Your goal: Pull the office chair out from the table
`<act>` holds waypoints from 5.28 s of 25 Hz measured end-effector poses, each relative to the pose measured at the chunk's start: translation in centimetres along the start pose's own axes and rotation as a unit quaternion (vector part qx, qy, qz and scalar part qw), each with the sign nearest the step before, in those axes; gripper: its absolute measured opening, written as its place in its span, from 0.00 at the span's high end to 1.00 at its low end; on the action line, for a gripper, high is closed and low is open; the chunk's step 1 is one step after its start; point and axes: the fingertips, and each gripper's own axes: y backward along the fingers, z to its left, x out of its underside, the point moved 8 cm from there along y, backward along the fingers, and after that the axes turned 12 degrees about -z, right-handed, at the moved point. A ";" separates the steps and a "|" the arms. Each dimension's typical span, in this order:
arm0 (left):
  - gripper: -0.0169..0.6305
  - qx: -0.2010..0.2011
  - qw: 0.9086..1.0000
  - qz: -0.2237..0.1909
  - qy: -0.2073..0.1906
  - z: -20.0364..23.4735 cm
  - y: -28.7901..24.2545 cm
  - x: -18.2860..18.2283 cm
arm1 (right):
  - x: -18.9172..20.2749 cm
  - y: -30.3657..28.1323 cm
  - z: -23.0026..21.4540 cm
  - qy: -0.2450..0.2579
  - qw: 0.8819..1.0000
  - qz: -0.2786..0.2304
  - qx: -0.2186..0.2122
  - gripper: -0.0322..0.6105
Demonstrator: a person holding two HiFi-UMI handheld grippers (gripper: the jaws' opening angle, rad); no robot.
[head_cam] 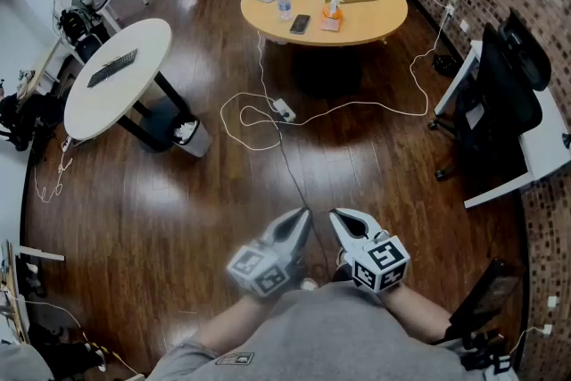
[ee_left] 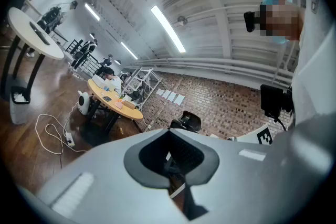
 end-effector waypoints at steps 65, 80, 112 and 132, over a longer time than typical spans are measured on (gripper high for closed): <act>0.97 0.683 0.713 0.123 -0.100 -18.0 -76.8 9.6 | -30.8 6.3 -52.9 0.202 0.838 -0.136 0.489 0.93; 0.97 0.779 0.594 0.063 -0.189 -26.3 -93.0 11.3 | -41.6 9.6 -61.5 0.300 0.747 -0.029 0.592 0.93; 0.70 0.830 0.342 0.027 -0.441 -30.9 -97.8 18.1 | -42.4 12.9 -70.0 0.300 0.754 0.361 0.460 0.70; 0.81 0.827 0.294 -0.017 -0.480 -28.6 -94.2 16.8 | -40.8 11.7 -67.4 0.323 0.730 0.391 0.458 0.84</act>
